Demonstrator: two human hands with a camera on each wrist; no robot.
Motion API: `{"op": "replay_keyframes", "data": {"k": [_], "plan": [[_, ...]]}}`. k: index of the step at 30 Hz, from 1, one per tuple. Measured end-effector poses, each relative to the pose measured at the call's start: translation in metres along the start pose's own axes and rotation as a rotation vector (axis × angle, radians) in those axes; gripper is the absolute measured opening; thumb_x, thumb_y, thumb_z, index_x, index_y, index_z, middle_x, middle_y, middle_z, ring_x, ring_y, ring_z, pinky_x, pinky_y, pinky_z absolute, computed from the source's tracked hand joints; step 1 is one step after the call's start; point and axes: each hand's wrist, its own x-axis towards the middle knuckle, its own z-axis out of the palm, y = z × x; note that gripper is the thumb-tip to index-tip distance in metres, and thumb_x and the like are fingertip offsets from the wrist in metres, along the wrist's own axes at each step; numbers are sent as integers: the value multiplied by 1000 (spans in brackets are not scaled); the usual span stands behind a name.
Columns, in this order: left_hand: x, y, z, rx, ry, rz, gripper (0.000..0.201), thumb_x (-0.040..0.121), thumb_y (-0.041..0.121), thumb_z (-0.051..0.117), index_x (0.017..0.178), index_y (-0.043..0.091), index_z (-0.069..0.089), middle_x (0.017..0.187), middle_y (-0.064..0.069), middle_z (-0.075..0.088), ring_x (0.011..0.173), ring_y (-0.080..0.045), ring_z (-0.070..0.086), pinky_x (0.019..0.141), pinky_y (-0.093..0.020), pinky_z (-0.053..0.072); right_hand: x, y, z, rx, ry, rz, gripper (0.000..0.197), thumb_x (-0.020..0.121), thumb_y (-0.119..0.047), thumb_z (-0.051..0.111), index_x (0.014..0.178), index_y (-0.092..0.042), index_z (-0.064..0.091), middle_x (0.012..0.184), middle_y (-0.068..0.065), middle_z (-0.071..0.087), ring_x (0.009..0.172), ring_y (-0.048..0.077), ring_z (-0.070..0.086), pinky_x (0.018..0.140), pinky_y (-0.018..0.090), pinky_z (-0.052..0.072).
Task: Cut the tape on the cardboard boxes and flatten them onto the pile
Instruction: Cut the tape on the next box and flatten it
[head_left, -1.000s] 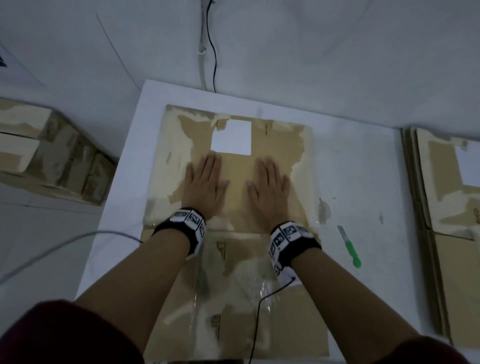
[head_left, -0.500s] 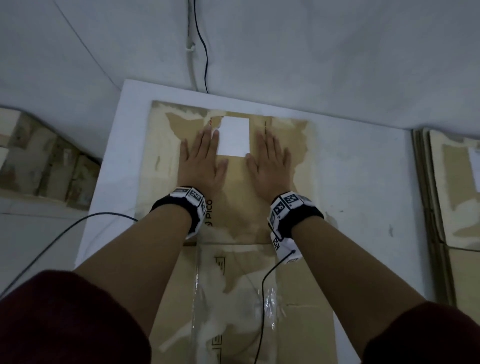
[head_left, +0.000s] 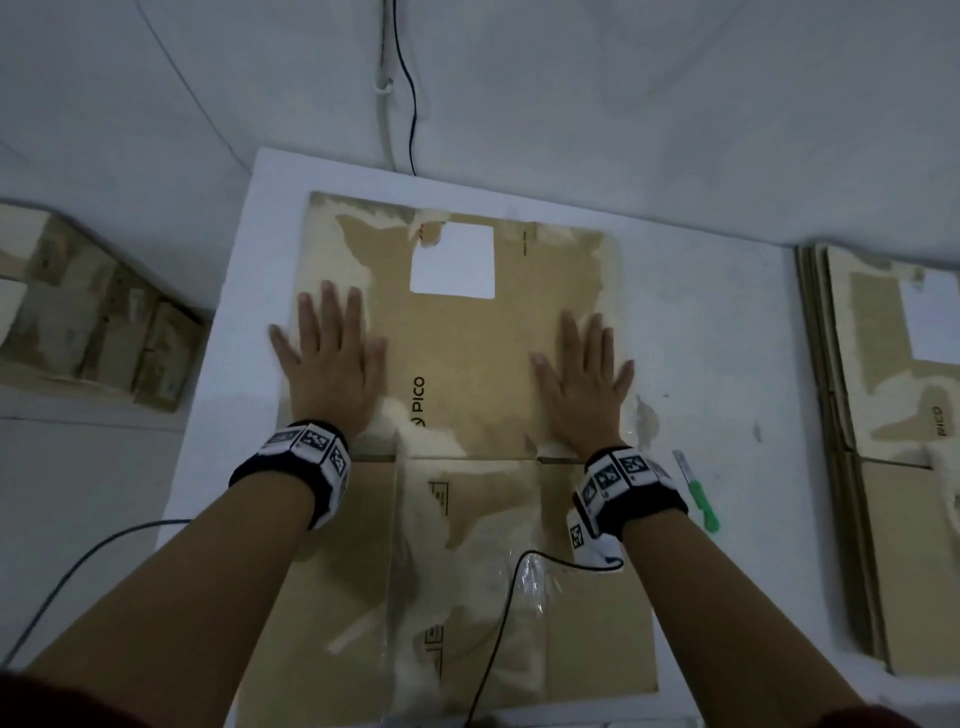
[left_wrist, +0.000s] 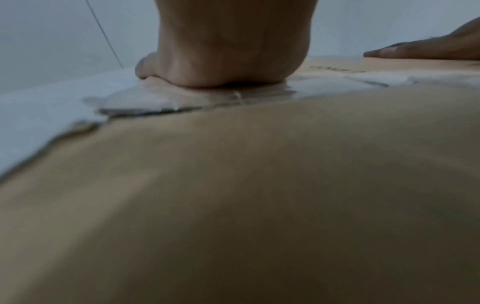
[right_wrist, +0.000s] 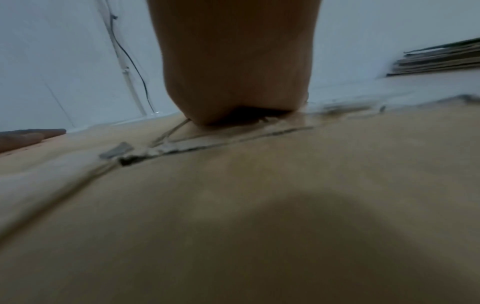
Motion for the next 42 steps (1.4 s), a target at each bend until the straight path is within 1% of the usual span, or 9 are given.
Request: {"op": "replay_keyframes", "data": {"k": [6,10,14,16,20,24,27,32,42], "plan": [[8,-2,-7,1,-118,5,64,97,45,16,154,19,1,161,-9,-5,147,-32,-5,113,-57,-5,8,1,-10,88,-118,42,60,104,-43,29,155,-41,-3,164,-2,-14,151,16,-11,117,56,-8],[-6,-8,-28,-195,-120,-47,69,95,47,34,153,12,18,159,-15,12,146,-33,11,116,-50,11,-7,12,-24,257,-60,31,61,95,-29,37,155,-27,23,164,5,11,150,23,13,120,51,12],[-52,4,-51,-244,-60,-578,90,75,55,71,138,3,31,141,-24,33,127,-41,34,99,-54,33,-61,23,-23,314,53,366,65,92,-39,60,148,-18,35,153,11,33,137,32,34,110,47,30],[-74,8,-59,-274,-54,-694,95,67,56,77,129,-2,35,131,-27,38,118,-44,40,92,-56,38,-88,29,-24,338,87,559,67,84,-50,67,137,-17,43,139,12,45,128,34,42,104,50,34],[-81,-12,-62,-353,-197,-668,87,69,58,75,123,-3,42,125,-28,46,114,-44,46,93,-51,41,-110,53,-19,547,64,662,58,84,-49,69,125,-10,54,122,13,61,112,33,56,96,45,47],[-80,-40,-71,-524,-351,-442,64,86,51,62,119,-4,53,122,-25,57,111,-40,53,97,-46,43,-118,67,-26,536,-52,537,50,92,-49,59,122,-9,57,112,17,64,96,32,61,85,40,50],[-104,-47,-76,-720,-371,-362,59,96,40,52,144,9,37,147,-13,40,132,-33,40,110,-45,31,-136,62,-33,663,-7,445,44,100,-44,49,133,-16,46,111,14,63,90,27,59,82,34,45],[-137,-35,-72,-798,-253,-330,52,100,28,46,148,20,29,152,-8,35,137,-31,34,115,-43,22,-158,52,-35,734,98,387,45,99,-46,48,135,-21,47,113,7,64,103,31,62,93,41,47],[-119,47,-104,-889,-61,-229,48,100,22,47,146,17,35,144,-8,44,131,-29,41,105,-33,27,-129,92,-108,645,274,299,35,101,-40,46,128,-19,54,114,9,66,104,31,61,89,38,46]]}}
